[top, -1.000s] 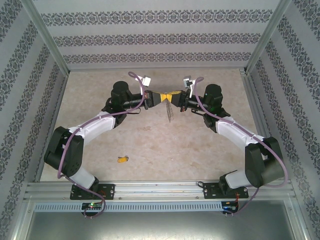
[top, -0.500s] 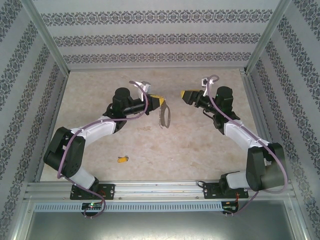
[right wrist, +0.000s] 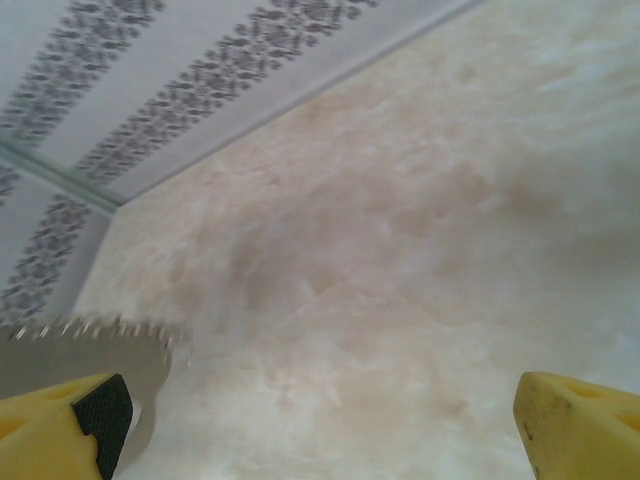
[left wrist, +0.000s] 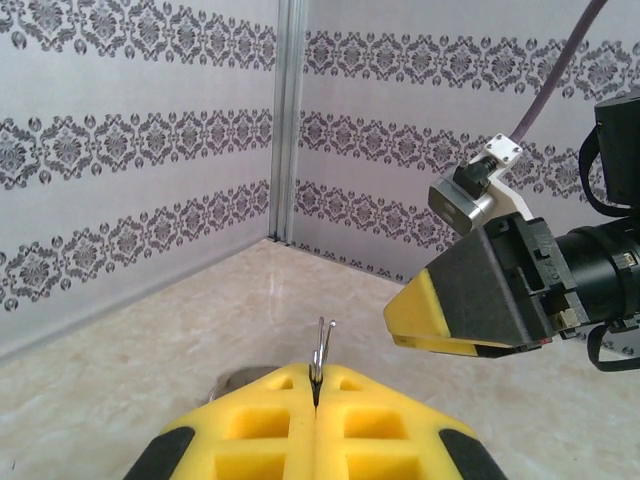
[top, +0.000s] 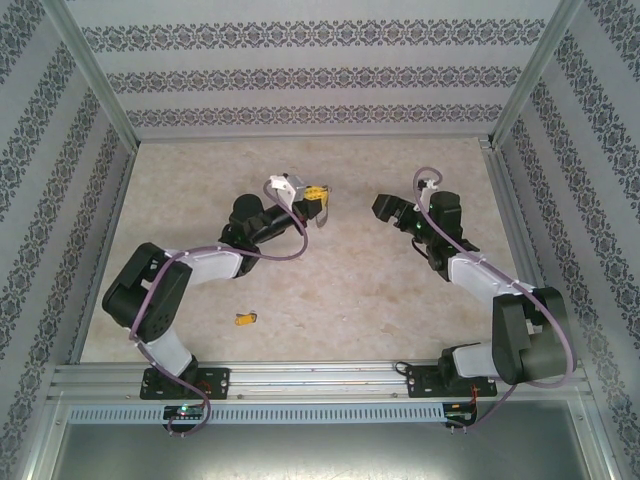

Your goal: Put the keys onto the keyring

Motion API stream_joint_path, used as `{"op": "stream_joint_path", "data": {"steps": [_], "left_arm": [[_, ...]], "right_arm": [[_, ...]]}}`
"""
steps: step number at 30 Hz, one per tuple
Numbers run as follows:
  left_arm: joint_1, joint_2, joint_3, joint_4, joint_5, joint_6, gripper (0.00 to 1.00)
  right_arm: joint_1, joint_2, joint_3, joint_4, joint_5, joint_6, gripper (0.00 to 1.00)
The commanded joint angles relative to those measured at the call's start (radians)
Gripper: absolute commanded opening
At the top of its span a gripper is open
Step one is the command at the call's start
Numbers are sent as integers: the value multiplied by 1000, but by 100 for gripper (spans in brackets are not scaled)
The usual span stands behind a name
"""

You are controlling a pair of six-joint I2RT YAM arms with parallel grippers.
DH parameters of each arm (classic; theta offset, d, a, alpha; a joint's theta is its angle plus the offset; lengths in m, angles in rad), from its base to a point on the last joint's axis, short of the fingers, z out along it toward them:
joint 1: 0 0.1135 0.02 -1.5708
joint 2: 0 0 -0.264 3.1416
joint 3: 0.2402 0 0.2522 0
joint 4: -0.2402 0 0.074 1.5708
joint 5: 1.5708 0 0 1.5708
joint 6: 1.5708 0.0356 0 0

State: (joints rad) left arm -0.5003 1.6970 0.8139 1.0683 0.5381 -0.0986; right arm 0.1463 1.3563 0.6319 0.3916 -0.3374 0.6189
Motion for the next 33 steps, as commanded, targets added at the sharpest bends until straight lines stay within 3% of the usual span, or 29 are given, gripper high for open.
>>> {"op": "stream_joint_path", "data": {"steps": [1, 9, 16, 25, 33], "left_arm": [[-18, 27, 27, 144, 5, 72, 0], [-29, 55, 36, 174, -12, 83, 0], [-31, 60, 42, 165, -123, 47, 0], [-18, 62, 100, 60, -226, 7, 0], [56, 48, 161, -26, -268, -74, 0]], "right_arm": [[2, -31, -25, 8, 110, -3, 98], [12, -83, -66, 34, 79, -89, 97], [95, -137, -54, -75, 15, -177, 84], [335, -183, -38, -230, 24, -196, 67], [604, -138, -46, -237, 177, -151, 60]]}}
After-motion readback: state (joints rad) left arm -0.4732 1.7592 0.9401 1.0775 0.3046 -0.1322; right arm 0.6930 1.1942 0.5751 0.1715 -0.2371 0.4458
